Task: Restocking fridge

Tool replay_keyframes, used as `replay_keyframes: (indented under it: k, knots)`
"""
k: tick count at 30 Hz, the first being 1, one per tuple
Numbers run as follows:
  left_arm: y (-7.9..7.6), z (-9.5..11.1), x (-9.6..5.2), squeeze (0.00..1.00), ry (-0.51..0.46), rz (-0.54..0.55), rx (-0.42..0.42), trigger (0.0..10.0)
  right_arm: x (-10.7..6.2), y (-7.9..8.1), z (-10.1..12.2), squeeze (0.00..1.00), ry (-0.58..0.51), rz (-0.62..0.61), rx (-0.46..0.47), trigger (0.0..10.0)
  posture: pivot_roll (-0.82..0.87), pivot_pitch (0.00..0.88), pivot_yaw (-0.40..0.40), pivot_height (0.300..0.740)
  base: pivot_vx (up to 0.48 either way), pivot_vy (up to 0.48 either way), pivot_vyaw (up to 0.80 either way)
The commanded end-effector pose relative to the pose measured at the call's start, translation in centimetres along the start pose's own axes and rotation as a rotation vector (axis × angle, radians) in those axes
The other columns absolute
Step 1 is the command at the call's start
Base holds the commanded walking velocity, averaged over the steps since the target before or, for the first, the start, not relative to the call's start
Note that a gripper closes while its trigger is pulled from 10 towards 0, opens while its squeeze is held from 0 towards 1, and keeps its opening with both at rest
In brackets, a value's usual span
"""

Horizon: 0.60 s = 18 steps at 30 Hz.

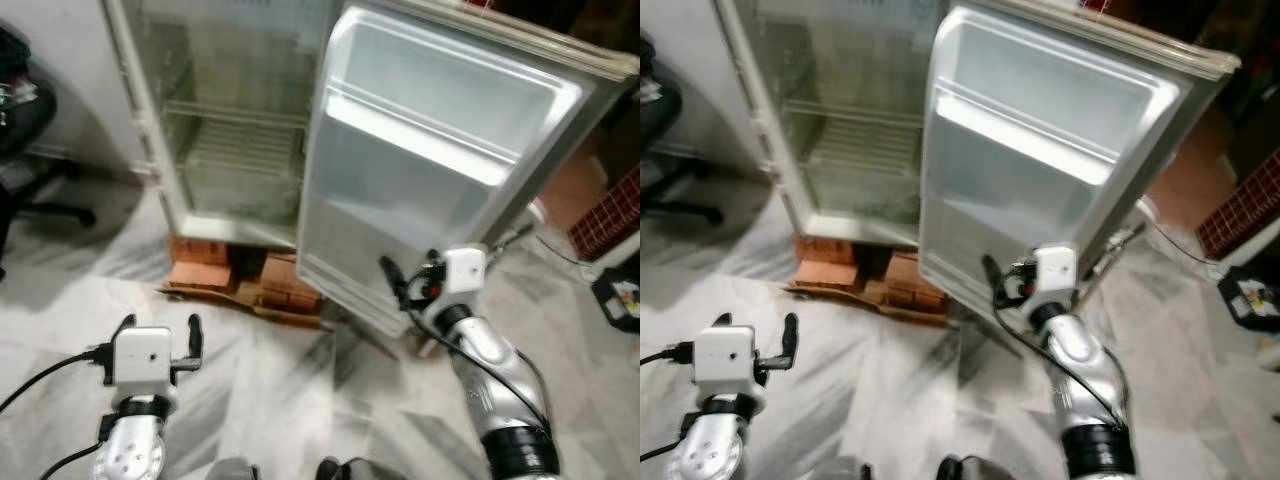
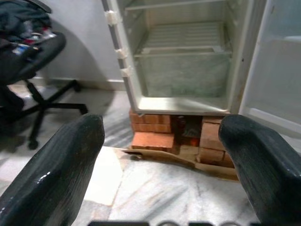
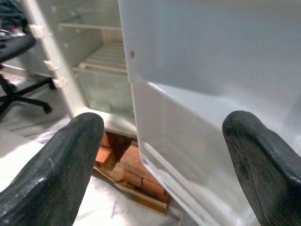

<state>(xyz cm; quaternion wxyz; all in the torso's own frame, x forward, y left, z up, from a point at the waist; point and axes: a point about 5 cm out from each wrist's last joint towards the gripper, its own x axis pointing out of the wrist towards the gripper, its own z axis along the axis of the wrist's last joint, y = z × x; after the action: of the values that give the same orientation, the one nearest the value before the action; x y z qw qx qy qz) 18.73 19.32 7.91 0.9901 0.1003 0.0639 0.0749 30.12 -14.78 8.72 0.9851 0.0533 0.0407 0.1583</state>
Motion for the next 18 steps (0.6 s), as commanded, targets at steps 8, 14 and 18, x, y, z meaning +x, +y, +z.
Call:
replay_keyframes:
  k: [8,14,18]
  knots:
    - [-0.2,0.1,-0.1,0.0,-0.002,-0.001,0.003,10.0,-0.2,-1.2,0.1,0.0,-0.001,-0.036,-0.013,10.0,0.1,0.119,-0.053,0.74,0.0,-0.468,0.0]
    - [0.6,0.0,-0.3,0.0,-0.01,0.036,0.003,10.0,0.1,-1.0,0.3,0.0,-0.015,-0.04,-0.006,10.0,0.1,0.124,-0.047,0.74,0.0,0.0,0.0]
    - [0.9,0.2,0.0,0.0,-0.017,0.04,0.004,10.0,0.1,-0.6,0.1,0.0,-0.016,-0.032,-0.002,10.0,0.1,0.124,-0.047,0.74,0.0,0.0,0.0]
